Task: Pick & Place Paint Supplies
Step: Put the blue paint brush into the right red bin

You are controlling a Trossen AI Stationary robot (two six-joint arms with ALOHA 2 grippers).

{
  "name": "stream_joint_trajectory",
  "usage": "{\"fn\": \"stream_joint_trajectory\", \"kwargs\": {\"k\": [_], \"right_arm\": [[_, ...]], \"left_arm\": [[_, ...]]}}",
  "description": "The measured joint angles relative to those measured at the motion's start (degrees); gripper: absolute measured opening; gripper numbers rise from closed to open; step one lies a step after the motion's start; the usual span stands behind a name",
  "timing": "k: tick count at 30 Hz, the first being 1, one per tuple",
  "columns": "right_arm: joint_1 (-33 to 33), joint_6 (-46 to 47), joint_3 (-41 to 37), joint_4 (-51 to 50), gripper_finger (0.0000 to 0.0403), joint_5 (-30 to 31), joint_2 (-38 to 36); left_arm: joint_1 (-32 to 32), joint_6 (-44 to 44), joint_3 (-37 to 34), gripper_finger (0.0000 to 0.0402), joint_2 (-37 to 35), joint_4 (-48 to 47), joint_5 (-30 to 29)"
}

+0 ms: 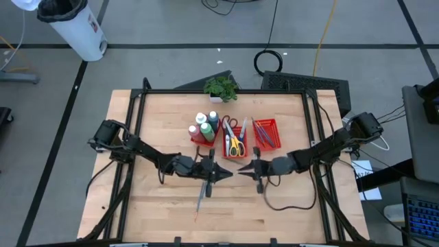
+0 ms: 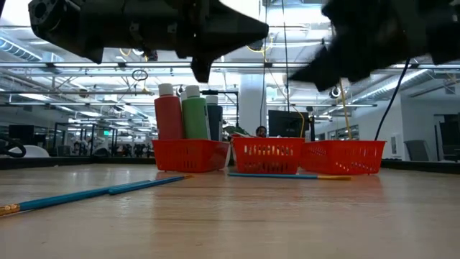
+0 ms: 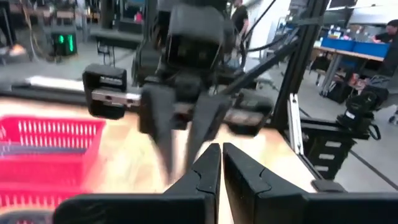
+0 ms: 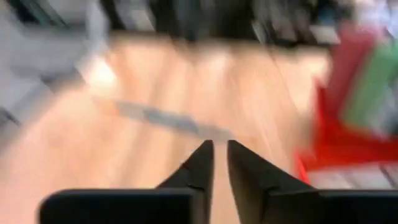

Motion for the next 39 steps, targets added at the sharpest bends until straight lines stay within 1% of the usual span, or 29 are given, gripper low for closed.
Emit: {"fn": "stream_joint_trajectory", "kwargs": {"k": [2,4,8,10,12,16,20,23,24,29,35,39], "right_arm": [[0.9,0.4,0.0,-7.8,0.0059,4.6,0.0],[1.9,2.0,0.0,-13.5,0.0091,7.3,-0.1],[2.7,7.7,0.0,-24.3,0.0151,5.9,-0.2],[2.7,11.3,0.0,-28.6,0.0168,5.8,-0.2],[2.4,13.9,0.0,-31.9,0.0175,5.8,-0.2],[1.6,15.4,0.0,-34.5,0.0168,5.9,-0.2],[0.2,15.4,-0.5,-35.4,0.0146,5.8,-0.2],[-0.6,16.5,-2.1,-35.4,0.0129,5.5,-0.2],[-0.8,17.0,-2.9,-35.2,0.0124,4.5,-0.2],[-1.0,18.5,-5.9,-32.5,0.0102,2.5,-0.4],[-0.9,18.2,-10.7,-21.3,0.009,1.8,-0.3],[-0.9,17.8,-10.9,-20.8,0.0089,1.7,-0.3]], "left_arm": [[0.0,-1.5,0.0,0.0024,0.0,-1.8,0.0],[0.0,-2.3,0.0,0.0021,0.0,-3.2,0.0],[0.0,-2.7,0.0,0.0008,0.0,-4.2,0.0],[0.0,-2.7,0.0,0.0004,0.0,-4.4,0.0],[0.0,-2.7,0.0,0.0004,0.0,-4.3,0.0],[0.1,-2.7,0.0,0.0021,0.0,-4.3,0.0],[0.1,-2.8,0.0,0.0033,0.0,-4.3,-0.1],[0.1,-2.8,0.0,0.0034,0.0,-4.2,0.0],[0.1,-2.8,0.0,0.0035,0.0,-4.3,0.0],[0.1,-2.8,0.0,0.0035,0.0,-4.3,0.0],[0.1,-2.8,0.0,0.0035,0.0,-4.3,-0.1],[0.1,-2.8,0.0,0.0035,0.0,-4.3,-0.1]]}}
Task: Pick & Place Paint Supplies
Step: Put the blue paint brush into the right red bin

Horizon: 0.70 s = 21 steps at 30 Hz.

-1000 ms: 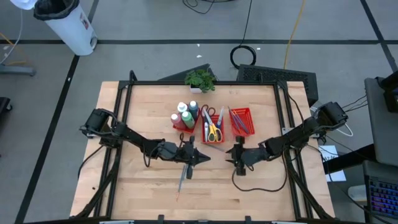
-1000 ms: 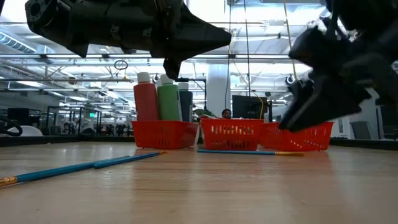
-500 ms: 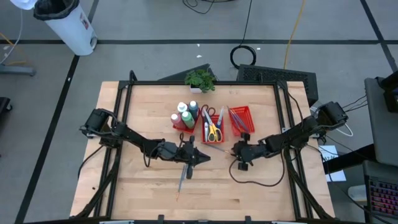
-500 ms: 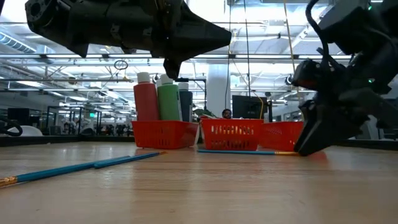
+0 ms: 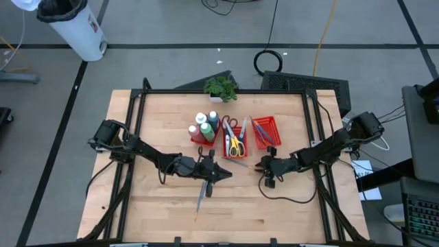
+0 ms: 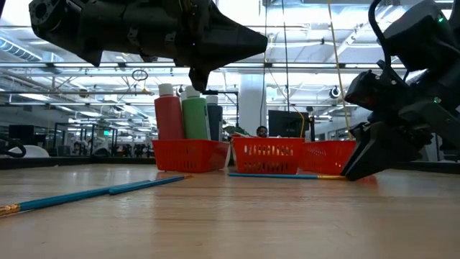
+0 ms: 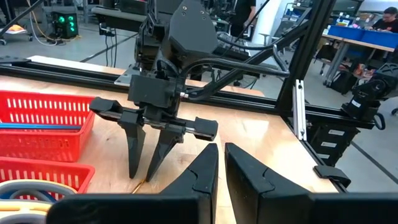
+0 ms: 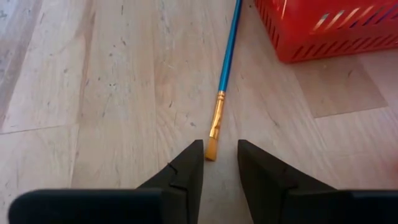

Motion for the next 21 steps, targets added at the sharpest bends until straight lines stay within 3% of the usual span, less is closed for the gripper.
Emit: {"fn": "stream_joint_trajectory", "kwargs": {"k": [16,21], "right_arm": [[0.1,0.1,0.0,3.9,0.0088,1.2,3.1],[0.1,0.4,0.1,1.7,0.0052,1.5,3.2]], "left_arm": [[0.8,-0.8,0.0,0.0035,0.0,0.0,0.0],[0.8,-0.8,0.0,0.0035,0.0,0.0,0.0]]}}
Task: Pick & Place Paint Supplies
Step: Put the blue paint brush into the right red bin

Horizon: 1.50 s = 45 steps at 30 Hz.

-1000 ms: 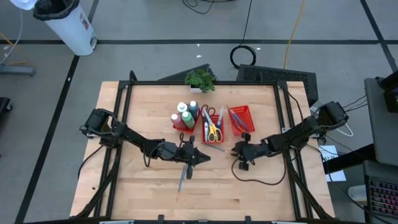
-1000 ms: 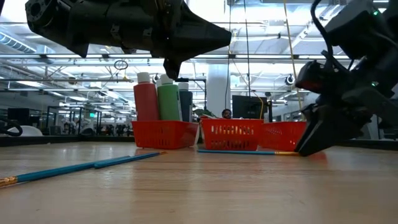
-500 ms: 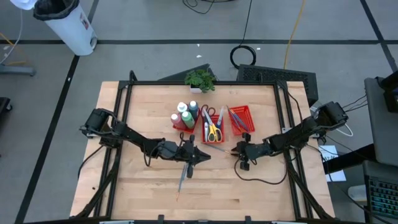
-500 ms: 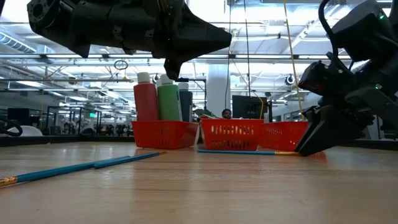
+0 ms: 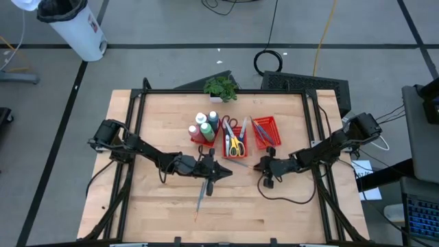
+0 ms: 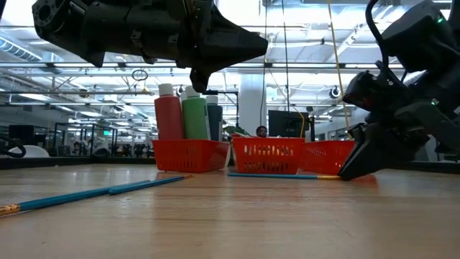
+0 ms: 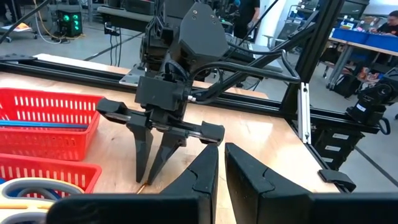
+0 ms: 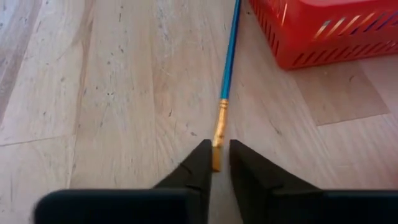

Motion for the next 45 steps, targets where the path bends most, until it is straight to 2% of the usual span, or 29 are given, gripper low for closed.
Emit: {"fn": "stream_joint_trajectory", "kwargs": {"k": [4,13,20,26,31,35,37,42,45], "right_arm": [[0.0,-0.1,0.0,-1.0,0.0007,-0.1,0.0],[0.1,-0.3,-0.1,0.2,0.0001,-1.5,-0.6],[2.0,-2.0,-0.3,1.4,0.0,-3.0,-6.6],[3.7,-3.3,-0.2,-0.6,0.0,5.5,-14.9],[3.8,-3.3,-0.2,-6.8,0.0,18.0,-24.1],[3.5,-0.4,-0.1,-17.0,0.0,31.0,-31.5],[2.4,3.8,-0.1,-24.3,0.0,34.9,-34.6],[-2.5,16.2,-0.2,-40.9,0.0,31.9,-38.0],[-5.1,18.0,-1.6,-41.7,0.0,30.2,-38.0]], "left_arm": [[0.0,-0.2,0.0,0.0035,0.0,0.0,0.0],[0.0,-0.2,0.0,0.0035,0.0,0.0,0.0],[0.0,-0.3,0.0,0.0035,0.0,0.3,0.0],[-0.5,-1.0,0.6,0.0035,0.0,3.1,0.9],[-0.9,-0.7,0.9,0.0035,0.0,2.7,1.2],[-0.9,-0.9,0.9,0.0035,0.0,2.4,1.1],[-0.9,-1.0,0.9,0.0035,0.0,1.8,1.1],[-0.9,-1.0,0.9,0.0035,0.0,1.6,1.1],[-0.9,-1.0,0.9,0.0035,0.0,1.6,1.1]]}}
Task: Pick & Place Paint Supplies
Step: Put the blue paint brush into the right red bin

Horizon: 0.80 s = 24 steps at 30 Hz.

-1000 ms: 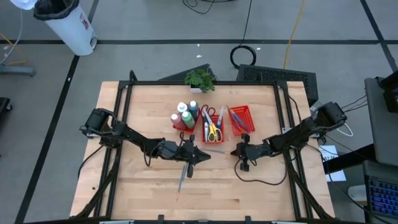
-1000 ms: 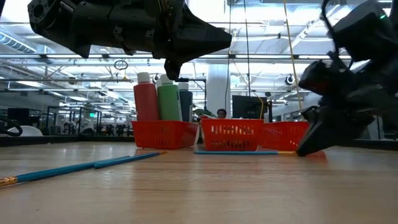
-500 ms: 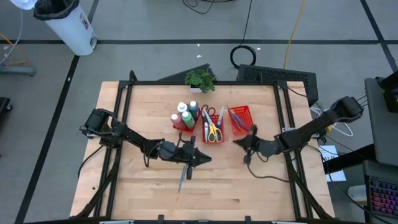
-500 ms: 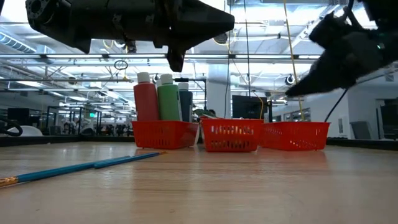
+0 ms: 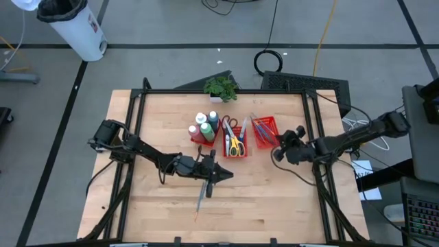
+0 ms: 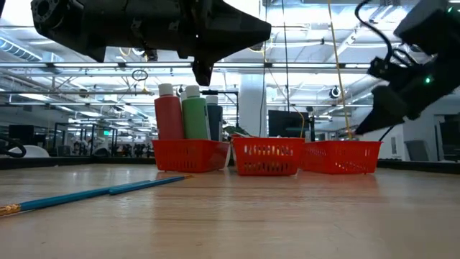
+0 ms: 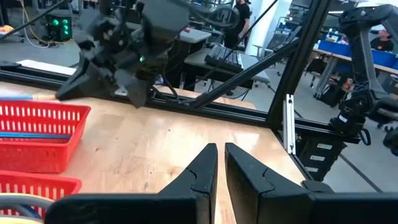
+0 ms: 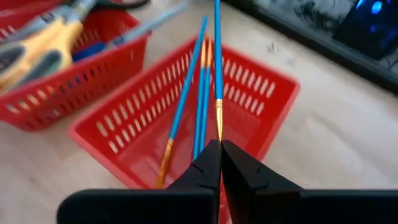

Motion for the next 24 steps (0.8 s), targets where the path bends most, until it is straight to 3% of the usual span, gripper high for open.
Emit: {"fn": "stream_joint_trajectory", "kwargs": {"k": [7,12,18,21,24], "right_arm": [[-4.9,-3.9,-3.8,7.8,0.0018,-9.7,0.0],[-5.2,-6.2,-4.3,11.2,0.0088,-9.6,0.0],[-4.9,-15.5,-4.3,21.4,0.0184,-9.9,-1.1],[-3.8,-20.7,-4.3,29.7,0.0216,-12.1,-2.5],[-2.1,-25.0,-4.3,37.5,0.0232,-14.3,-3.6]], "left_arm": [[0.0,0.0,0.0,0.0035,0.0,0.0,0.0],[0.0,0.0,0.0,0.0035,0.0,0.0,0.0],[-0.4,-2.1,0.0,0.0036,-0.1,0.1,-1.6],[-2.9,0.5,0.0,0.0051,-1.2,0.0,2.4],[-8.1,4.7,0.1,0.009,-3.1,-1.9,5.5]]}}
